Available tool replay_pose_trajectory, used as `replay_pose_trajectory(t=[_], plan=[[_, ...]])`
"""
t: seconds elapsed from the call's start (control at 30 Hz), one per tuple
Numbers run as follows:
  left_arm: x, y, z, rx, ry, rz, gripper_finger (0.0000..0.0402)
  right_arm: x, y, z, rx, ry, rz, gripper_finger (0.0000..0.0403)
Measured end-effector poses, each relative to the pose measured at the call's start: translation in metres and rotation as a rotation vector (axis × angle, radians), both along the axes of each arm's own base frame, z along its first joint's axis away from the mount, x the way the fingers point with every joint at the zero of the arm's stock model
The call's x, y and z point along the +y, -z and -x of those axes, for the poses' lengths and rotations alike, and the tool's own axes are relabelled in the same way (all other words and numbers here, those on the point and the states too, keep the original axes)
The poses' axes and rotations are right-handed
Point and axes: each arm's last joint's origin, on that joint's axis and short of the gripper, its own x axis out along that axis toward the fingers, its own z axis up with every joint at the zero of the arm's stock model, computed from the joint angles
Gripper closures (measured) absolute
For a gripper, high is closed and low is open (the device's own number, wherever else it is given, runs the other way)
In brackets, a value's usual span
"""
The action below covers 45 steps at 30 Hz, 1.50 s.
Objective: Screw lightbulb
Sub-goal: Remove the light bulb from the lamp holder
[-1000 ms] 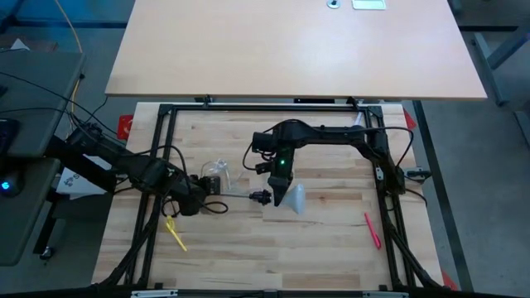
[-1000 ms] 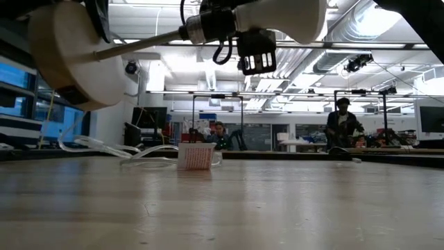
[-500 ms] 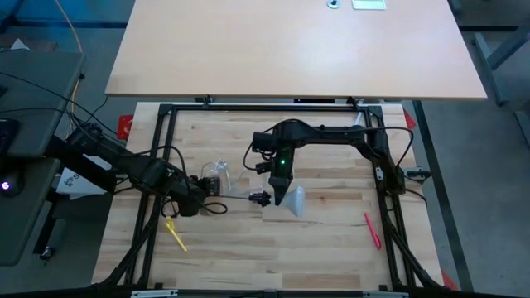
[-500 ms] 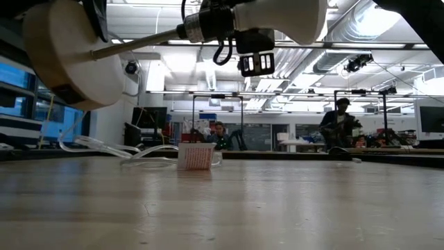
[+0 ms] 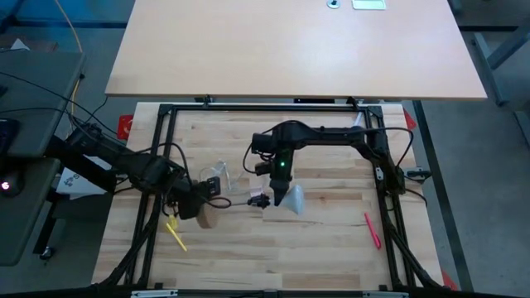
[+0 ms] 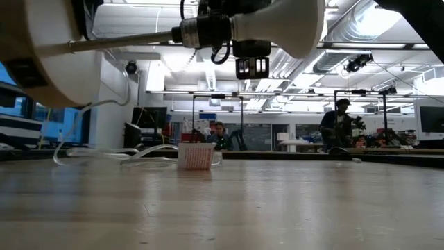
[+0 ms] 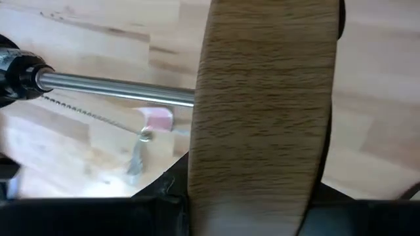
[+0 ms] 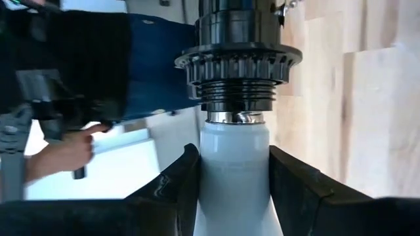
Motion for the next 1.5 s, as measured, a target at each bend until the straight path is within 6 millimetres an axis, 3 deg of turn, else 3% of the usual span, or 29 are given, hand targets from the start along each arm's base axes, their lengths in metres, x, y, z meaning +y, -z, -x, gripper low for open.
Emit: replay_pose_trajectory(t=[0.27,0.63,1.13,1.3,1.5], plan=[[0.009,0.0,-0.004,0.054,-0.074,0.158,0.0295,0.011,-0.001,-0.001,-0.05,-0.057,0.137,0.0258],[0.019,-0.003,-0.006,0.089,-0.162,0.34,0.0295,0.012,-0.03,-0.005,-0.159,-0.091,0.398,0.0259],[0.025,-0.027,0.014,-0.019,-0.331,0.539,0.0295,0.036,-0.037,-0.009,-0.273,-0.217,0.818,0.0259],[0.025,-0.034,0.016,-0.034,-0.403,0.654,0.0296,0.036,-0.035,-0.008,-0.247,-0.226,0.962,0.0261],[0.022,-0.046,0.015,-0.108,-0.369,0.762,0.0296,0.033,-0.045,-0.011,-0.288,-0.233,1.084,0.0261]])
